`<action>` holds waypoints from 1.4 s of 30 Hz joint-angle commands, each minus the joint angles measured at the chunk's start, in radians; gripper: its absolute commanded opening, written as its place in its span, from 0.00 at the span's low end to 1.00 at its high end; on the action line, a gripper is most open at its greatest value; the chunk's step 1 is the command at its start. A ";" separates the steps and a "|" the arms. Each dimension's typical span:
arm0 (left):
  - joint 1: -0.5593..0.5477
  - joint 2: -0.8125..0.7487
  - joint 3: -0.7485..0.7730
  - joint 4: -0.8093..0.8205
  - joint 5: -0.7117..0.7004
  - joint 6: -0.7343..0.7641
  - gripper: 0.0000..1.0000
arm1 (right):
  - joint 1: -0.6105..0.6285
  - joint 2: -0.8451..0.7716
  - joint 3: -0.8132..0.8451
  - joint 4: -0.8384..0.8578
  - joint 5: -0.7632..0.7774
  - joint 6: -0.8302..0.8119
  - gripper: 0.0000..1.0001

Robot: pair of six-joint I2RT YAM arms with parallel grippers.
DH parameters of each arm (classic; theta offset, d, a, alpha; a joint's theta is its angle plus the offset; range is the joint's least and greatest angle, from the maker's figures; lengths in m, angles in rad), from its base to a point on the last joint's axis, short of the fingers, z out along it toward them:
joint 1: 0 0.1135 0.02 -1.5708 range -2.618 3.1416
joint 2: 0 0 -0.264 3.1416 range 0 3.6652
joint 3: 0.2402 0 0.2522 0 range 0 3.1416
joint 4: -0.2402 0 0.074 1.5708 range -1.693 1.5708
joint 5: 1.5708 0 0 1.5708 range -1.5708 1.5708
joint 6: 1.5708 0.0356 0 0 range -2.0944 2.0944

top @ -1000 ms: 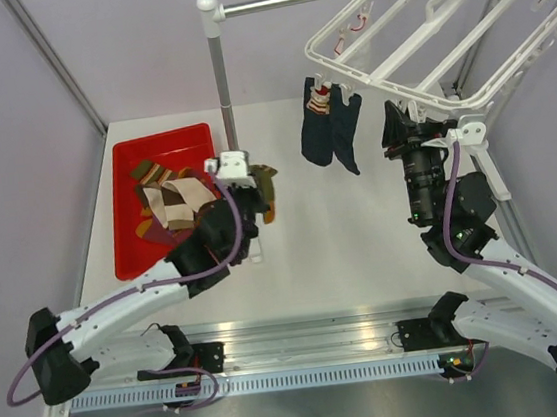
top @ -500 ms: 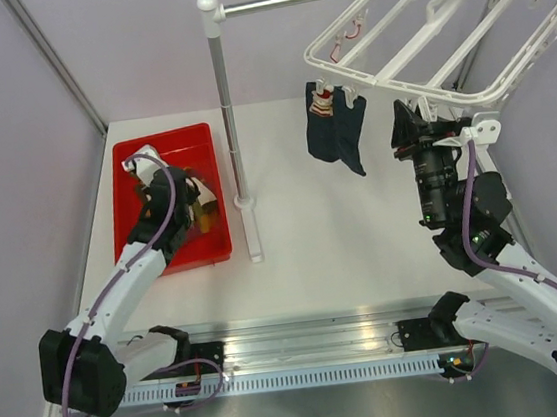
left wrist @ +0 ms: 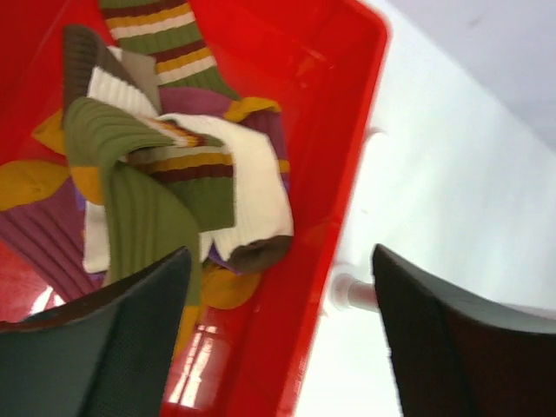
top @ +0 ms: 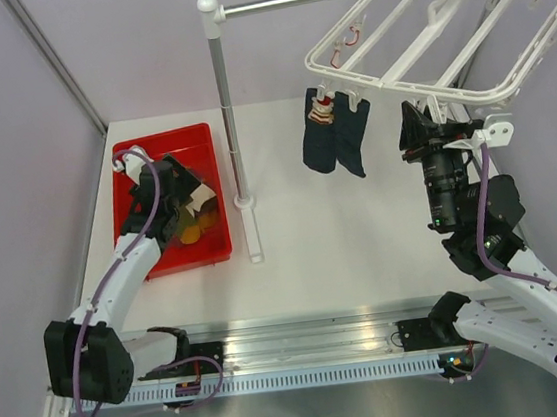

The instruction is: Remove the socks clipped to the hanger

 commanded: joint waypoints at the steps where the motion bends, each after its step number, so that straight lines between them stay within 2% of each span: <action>1: -0.009 -0.141 0.013 0.034 0.083 -0.012 0.90 | -0.006 -0.011 0.040 -0.017 0.017 -0.006 0.01; 4: -0.045 -0.279 -0.061 0.124 0.178 0.031 0.89 | -0.004 -0.013 0.040 -0.020 0.014 -0.002 0.01; 7: -0.162 -0.382 -0.108 0.211 0.204 0.098 0.89 | -0.004 -0.016 0.040 -0.029 0.013 0.000 0.01; 11: -0.417 -0.398 -0.143 0.383 0.233 0.222 0.89 | -0.004 -0.019 0.044 -0.042 0.008 0.005 0.01; 13: -0.511 -0.312 -0.122 0.466 0.256 0.293 0.90 | -0.004 -0.022 0.047 -0.052 0.008 0.008 0.01; 19: -0.613 -0.025 0.018 0.627 0.393 0.382 0.91 | -0.004 -0.031 0.056 -0.068 0.011 0.021 0.01; 22: -0.674 0.133 0.081 0.713 0.391 0.397 0.92 | -0.006 -0.030 0.064 -0.081 0.011 0.029 0.01; 27: -0.714 0.286 0.193 0.770 0.373 0.422 0.94 | -0.006 -0.030 0.078 -0.097 0.005 0.037 0.01; 30: -0.725 0.329 0.232 0.791 0.376 0.414 0.94 | -0.004 -0.031 0.083 -0.104 0.000 0.037 0.01; 42: -0.769 0.454 0.314 0.822 0.219 0.419 0.93 | -0.004 -0.037 0.073 -0.111 -0.003 0.061 0.01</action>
